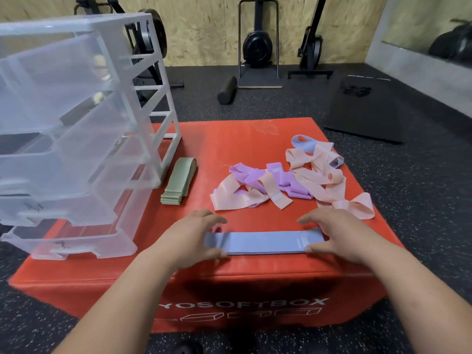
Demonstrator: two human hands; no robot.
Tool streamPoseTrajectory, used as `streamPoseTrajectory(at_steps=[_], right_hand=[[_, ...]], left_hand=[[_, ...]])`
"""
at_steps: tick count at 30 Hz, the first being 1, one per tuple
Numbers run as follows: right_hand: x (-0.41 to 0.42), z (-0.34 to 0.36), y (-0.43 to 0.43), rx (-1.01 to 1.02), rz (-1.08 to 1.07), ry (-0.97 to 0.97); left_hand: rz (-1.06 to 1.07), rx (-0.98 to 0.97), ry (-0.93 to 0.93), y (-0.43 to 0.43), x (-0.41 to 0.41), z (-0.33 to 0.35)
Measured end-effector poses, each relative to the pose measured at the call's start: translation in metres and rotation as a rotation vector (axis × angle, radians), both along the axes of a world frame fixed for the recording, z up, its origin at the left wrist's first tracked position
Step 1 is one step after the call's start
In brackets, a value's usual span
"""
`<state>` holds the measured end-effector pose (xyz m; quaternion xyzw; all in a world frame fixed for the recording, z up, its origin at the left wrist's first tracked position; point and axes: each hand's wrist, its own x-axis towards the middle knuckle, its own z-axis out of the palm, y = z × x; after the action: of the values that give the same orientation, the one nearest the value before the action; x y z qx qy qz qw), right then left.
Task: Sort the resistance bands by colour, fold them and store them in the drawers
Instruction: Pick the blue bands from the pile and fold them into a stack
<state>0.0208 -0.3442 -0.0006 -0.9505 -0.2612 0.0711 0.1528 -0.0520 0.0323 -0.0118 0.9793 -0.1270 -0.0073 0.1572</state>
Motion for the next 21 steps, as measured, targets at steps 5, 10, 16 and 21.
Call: streamPoseTrajectory(at_steps=[5, 10, 16, 21], right_hand=[[0.017, 0.014, 0.006, 0.166, -0.138, -0.049], [0.075, 0.015, -0.002, 0.165, -0.272, -0.047], [0.179, 0.023, -0.005, -0.120, -0.346, -0.117], [0.250, 0.022, 0.007, -0.316, -0.345, -0.091]], left_hand=[[-0.026, -0.061, -0.087, -0.037, 0.033, 0.007], [-0.029, -0.110, -0.177, -0.077, 0.073, 0.006], [-0.022, -0.179, -0.179, -0.093, 0.111, -0.012], [-0.006, -0.211, -0.212, -0.097, 0.132, -0.023]])
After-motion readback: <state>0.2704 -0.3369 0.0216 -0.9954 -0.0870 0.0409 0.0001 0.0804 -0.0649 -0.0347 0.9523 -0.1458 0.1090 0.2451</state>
